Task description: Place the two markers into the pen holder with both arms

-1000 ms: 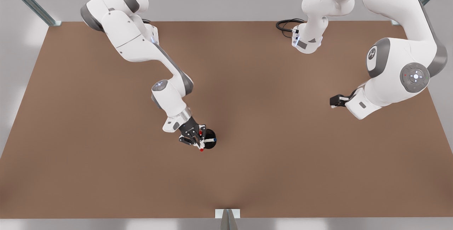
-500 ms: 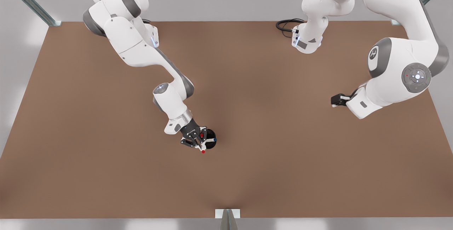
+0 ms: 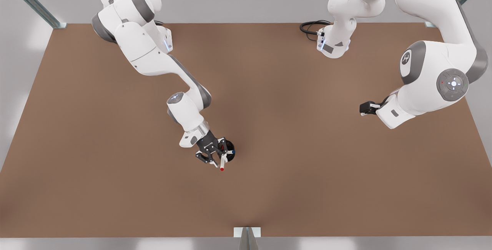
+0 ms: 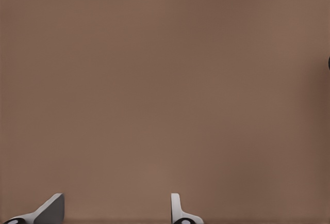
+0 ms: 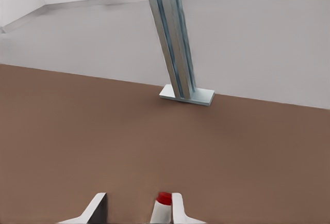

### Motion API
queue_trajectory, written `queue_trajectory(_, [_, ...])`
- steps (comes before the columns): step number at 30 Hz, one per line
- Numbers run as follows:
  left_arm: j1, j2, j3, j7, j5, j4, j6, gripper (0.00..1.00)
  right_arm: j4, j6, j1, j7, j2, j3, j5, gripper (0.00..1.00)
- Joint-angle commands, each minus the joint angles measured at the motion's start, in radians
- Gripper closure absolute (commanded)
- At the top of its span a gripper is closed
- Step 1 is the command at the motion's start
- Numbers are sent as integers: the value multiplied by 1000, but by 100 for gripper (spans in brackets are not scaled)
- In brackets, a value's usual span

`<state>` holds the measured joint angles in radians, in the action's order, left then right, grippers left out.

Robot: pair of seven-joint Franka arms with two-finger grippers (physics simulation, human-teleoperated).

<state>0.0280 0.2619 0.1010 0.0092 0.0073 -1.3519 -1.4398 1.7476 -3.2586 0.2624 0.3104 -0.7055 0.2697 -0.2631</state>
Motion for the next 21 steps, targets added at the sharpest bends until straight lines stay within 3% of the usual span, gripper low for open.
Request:
queue_trajectory(1, [0,-1,0,5,0,0,1,0,0,-3,0,-17,1,0,-2,3])
queue_trajectory(6, [1,-1,0,8,0,0,-1,0,-72,242,-12,-17,63,5,-2,3])
queue_trajectory(8, [1,-3,0,8,0,0,-1,0,-169,615,-12,-13,173,5,-2,3])
queue_trajectory(10, [1,-3,0,8,0,2,-1,0,-378,1175,-57,-20,284,20,16,0])
queue_trajectory(12, [1,-6,2,6,-1,2,2,0,-464,1425,-133,-48,337,22,85,0])
queue_trajectory(14, [1,-7,2,6,-4,2,2,0,-401,1502,-242,-147,460,-1,197,0])
queue_trajectory(16, [3,-10,3,3,-6,2,1,0,-291,1556,-203,-232,567,-161,248,0])
queue_trajectory(17, [1,-15,3,2,-9,2,-1,0,-252,1603,-192,-218,603,-187,254,0])
queue_trajectory(21, [0,-15,2,8,-6,5,-8,0,-310,1640,-192,-200,518,-196,251,0])
